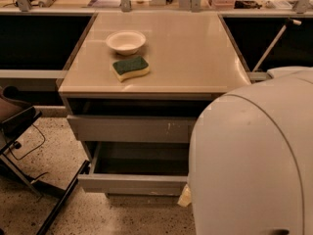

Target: Open middle drawer

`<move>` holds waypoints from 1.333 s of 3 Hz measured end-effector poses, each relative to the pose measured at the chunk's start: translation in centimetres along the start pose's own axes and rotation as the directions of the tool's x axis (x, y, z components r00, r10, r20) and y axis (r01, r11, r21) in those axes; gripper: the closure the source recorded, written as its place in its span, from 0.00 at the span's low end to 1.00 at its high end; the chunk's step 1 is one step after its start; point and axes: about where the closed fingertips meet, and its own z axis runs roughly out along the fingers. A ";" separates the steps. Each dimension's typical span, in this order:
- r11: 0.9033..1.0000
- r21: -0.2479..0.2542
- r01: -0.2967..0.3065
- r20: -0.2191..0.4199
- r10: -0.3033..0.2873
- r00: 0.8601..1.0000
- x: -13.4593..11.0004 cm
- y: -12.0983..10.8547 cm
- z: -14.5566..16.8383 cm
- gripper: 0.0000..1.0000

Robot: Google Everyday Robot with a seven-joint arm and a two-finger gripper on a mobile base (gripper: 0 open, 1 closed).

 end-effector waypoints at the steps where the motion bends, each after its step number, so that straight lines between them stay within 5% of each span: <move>1: 1.000 -0.029 -0.010 0.018 0.010 1.000 1.0 0.7 1.1 0.00; 3: 0.991 -0.131 0.008 0.076 0.002 0.997 3.1 2.3 5.1 0.00; 4: 0.992 -0.129 -0.001 0.077 0.011 0.997 3.4 2.0 5.1 0.19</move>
Offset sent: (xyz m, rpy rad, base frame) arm -0.0138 -0.0127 -0.0800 0.1332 0.1038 0.0854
